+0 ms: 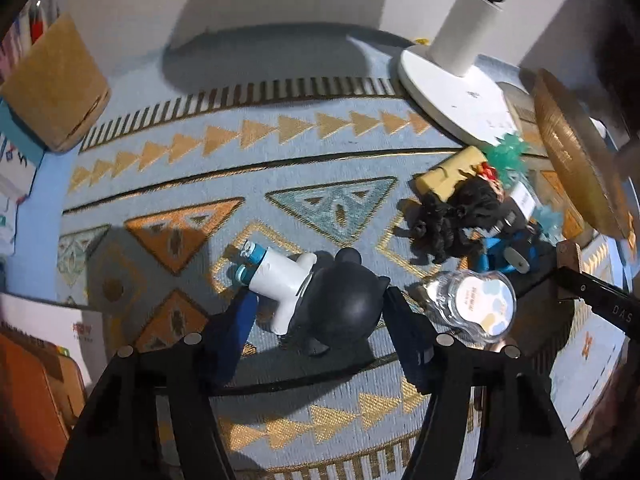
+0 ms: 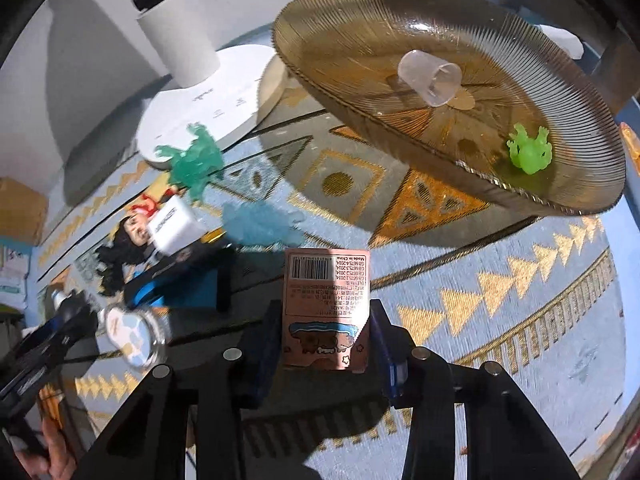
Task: Organize rigid objects
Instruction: 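Grasp the pink juice box with the right tool while the left tool grasps the black-and-white toy figure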
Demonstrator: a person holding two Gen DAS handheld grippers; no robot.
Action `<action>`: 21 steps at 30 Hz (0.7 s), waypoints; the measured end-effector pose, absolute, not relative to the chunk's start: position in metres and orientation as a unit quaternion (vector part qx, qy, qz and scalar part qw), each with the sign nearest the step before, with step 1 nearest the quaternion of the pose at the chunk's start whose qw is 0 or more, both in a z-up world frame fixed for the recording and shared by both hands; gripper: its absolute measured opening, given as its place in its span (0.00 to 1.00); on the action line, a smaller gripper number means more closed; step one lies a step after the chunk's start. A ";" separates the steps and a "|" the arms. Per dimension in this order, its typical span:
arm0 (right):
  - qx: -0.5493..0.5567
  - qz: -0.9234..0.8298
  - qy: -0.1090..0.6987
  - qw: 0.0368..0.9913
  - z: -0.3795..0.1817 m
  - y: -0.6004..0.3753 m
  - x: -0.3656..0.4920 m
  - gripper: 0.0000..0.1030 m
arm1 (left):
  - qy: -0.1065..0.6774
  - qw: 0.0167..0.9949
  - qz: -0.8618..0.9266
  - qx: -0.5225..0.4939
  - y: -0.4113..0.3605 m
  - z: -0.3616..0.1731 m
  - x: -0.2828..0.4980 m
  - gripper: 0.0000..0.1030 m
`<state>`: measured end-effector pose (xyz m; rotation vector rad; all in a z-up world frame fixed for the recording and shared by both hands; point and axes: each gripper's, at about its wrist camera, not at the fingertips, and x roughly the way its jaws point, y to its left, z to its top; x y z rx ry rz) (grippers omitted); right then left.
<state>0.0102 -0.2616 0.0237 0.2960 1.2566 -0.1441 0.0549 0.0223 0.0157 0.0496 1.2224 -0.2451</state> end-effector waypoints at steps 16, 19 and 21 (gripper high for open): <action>0.165 0.010 0.560 0.812 0.074 -0.276 -0.034 0.39 | 0.572 0.810 -0.121 -0.051 0.032 0.045 0.025 0.30; 0.172 0.012 0.575 0.800 0.063 -0.280 -0.034 0.39 | 0.584 0.800 -0.107 -0.089 0.048 0.039 0.023 0.45; 0.172 0.016 0.582 0.794 0.059 -0.285 -0.036 0.39 | 0.586 0.796 -0.105 -0.112 0.050 0.037 0.024 0.69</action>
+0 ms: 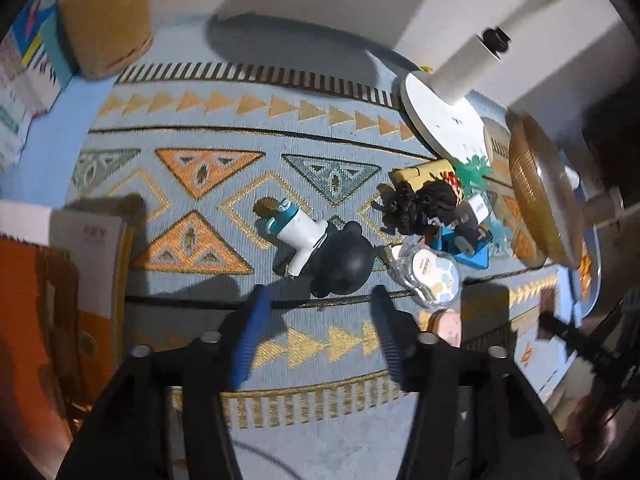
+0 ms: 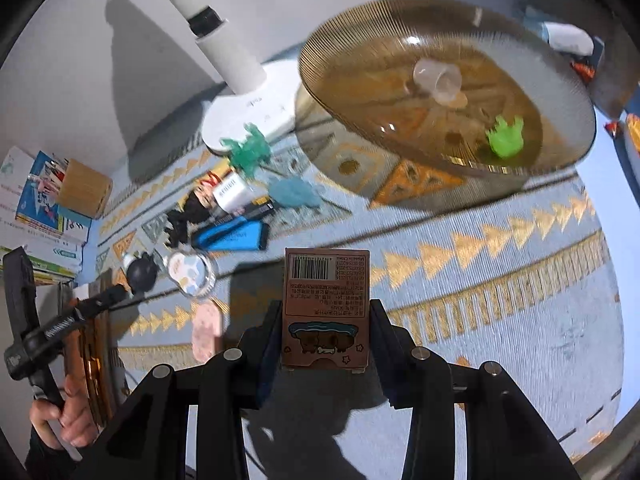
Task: Organize rigid objects
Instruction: 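Grasp the pink juice box with the right tool while the left tool grasps the black-and-white toy figure, then carry box and figure over the amber plate and release both onto it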
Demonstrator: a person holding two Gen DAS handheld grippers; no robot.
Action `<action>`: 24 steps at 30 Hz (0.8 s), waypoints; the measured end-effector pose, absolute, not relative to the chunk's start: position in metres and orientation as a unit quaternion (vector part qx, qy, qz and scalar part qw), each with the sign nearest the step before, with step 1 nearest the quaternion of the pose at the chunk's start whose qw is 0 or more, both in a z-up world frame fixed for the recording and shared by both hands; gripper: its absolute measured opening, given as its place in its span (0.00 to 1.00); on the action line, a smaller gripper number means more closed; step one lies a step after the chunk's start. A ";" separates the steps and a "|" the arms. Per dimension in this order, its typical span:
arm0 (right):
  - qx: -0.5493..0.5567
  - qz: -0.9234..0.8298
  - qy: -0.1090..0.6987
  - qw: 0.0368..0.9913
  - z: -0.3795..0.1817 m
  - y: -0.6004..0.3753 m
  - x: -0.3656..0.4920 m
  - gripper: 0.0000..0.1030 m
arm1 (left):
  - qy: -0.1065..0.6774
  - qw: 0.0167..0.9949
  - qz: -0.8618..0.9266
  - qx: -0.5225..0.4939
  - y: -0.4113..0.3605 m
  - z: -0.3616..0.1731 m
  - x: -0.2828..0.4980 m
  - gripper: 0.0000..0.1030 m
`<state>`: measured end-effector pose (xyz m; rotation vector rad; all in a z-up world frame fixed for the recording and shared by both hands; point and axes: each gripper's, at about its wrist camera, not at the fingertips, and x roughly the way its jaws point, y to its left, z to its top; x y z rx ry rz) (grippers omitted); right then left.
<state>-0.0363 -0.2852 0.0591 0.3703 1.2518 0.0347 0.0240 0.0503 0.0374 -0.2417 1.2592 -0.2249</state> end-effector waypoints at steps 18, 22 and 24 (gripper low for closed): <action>0.141 0.061 0.557 0.816 0.094 -0.323 -0.047 0.39 | 0.564 0.815 -0.041 -0.125 0.004 0.031 0.043 0.48; 0.156 0.064 0.529 0.832 0.120 -0.341 -0.041 0.39 | 0.534 0.833 -0.077 -0.122 -0.017 0.066 0.026 0.48; 0.162 0.059 0.512 0.841 0.134 -0.353 -0.037 0.39 | 0.518 0.842 -0.099 -0.112 -0.033 0.085 0.020 0.48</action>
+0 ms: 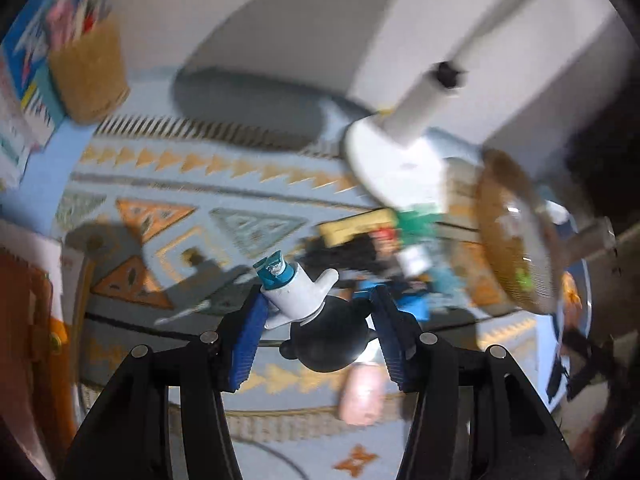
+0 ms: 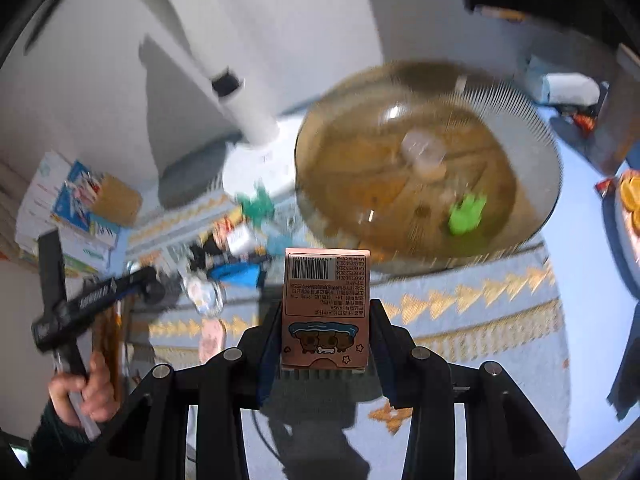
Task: Organize rigid objects
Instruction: 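Carry box and figure over the amber plate and release both onto it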
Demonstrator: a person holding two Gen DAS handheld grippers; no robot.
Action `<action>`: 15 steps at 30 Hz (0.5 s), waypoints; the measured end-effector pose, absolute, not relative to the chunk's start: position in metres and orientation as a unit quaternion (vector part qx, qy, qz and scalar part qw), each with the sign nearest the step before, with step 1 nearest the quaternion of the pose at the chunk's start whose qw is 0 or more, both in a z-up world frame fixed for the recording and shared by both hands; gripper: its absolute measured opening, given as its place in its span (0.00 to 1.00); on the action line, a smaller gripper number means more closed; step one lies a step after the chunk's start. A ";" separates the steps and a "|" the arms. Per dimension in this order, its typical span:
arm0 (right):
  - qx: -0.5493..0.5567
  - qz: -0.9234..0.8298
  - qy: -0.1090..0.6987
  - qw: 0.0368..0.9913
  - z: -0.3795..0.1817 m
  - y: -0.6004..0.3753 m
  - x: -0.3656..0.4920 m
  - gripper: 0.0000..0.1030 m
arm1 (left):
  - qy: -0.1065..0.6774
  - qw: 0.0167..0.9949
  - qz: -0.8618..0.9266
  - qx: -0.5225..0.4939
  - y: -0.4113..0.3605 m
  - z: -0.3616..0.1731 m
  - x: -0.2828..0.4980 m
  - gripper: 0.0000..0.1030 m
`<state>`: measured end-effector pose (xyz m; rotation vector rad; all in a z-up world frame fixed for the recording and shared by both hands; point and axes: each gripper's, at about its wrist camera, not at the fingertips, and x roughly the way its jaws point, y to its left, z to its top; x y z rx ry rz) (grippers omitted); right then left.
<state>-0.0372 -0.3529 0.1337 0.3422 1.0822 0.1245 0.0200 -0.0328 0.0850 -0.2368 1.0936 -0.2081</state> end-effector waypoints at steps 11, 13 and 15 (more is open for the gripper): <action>0.193 -0.002 0.426 0.884 0.204 -0.438 -0.033 0.39 | 0.422 0.872 -0.231 -0.086 -0.127 0.188 0.015 0.48; 0.194 -0.008 0.418 0.887 0.211 -0.450 -0.031 0.39 | 0.409 0.872 -0.258 -0.082 -0.148 0.199 0.017 0.48; 0.192 -0.009 0.417 0.888 0.214 -0.459 -0.028 0.39 | 0.402 0.871 -0.273 -0.075 -0.168 0.205 0.020 0.48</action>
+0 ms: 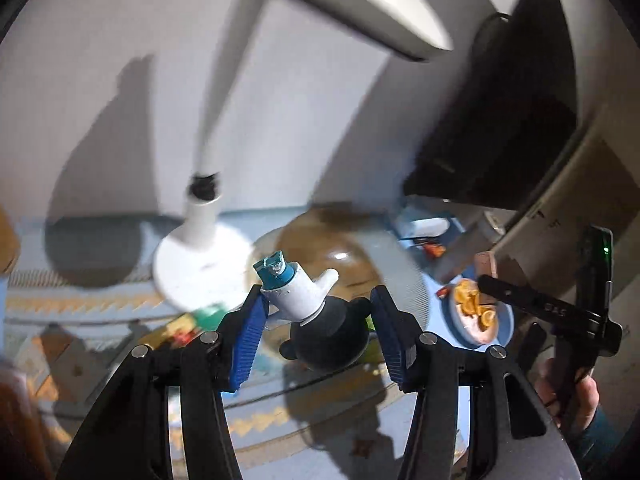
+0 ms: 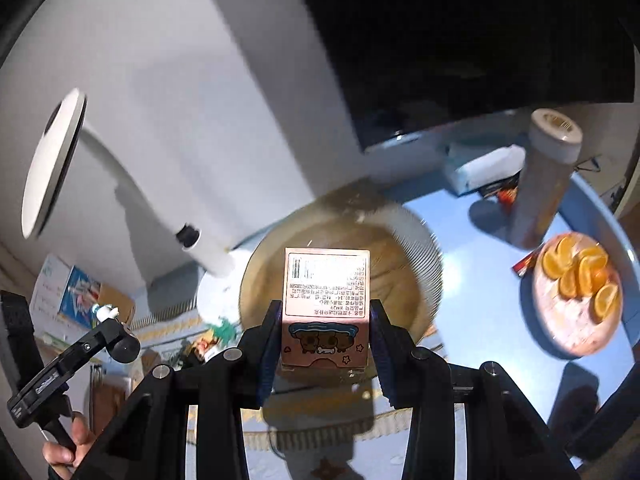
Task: Organize rigid objects
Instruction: 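Carry box and figure over the amber plate and release both onto it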
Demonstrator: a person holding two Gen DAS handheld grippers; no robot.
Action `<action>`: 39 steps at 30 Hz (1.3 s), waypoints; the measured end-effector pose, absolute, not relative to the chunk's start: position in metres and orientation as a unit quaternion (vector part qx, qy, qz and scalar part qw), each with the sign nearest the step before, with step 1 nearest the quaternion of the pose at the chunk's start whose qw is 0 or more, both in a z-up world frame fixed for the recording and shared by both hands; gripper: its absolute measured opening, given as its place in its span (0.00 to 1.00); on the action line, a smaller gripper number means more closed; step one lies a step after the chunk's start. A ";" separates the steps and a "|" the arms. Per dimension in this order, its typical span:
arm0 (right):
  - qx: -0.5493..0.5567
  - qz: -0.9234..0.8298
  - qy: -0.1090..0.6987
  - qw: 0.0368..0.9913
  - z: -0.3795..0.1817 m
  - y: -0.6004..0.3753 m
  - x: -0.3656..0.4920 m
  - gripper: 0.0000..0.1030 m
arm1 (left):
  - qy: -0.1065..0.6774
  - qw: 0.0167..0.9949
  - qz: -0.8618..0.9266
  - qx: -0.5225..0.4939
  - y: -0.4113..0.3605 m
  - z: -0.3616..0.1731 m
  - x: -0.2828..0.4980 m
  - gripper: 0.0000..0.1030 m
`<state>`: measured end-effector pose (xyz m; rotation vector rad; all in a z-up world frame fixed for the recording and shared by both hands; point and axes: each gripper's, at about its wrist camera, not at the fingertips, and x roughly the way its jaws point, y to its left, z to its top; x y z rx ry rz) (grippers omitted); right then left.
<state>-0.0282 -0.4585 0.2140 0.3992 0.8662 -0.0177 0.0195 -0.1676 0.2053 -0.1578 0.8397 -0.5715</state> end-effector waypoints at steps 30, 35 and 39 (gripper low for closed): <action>0.018 -0.038 0.611 0.790 0.094 -0.463 0.043 0.39 | 0.568 0.771 -0.287 0.006 -0.305 0.053 0.074 0.49; 0.027 -0.056 0.613 0.788 0.097 -0.468 0.048 0.65 | 0.558 0.779 -0.286 -0.012 -0.296 0.063 0.075 0.77; 0.040 -0.077 0.579 0.811 0.118 -0.477 0.043 0.66 | 0.540 0.791 -0.286 -0.020 -0.276 0.086 0.067 0.83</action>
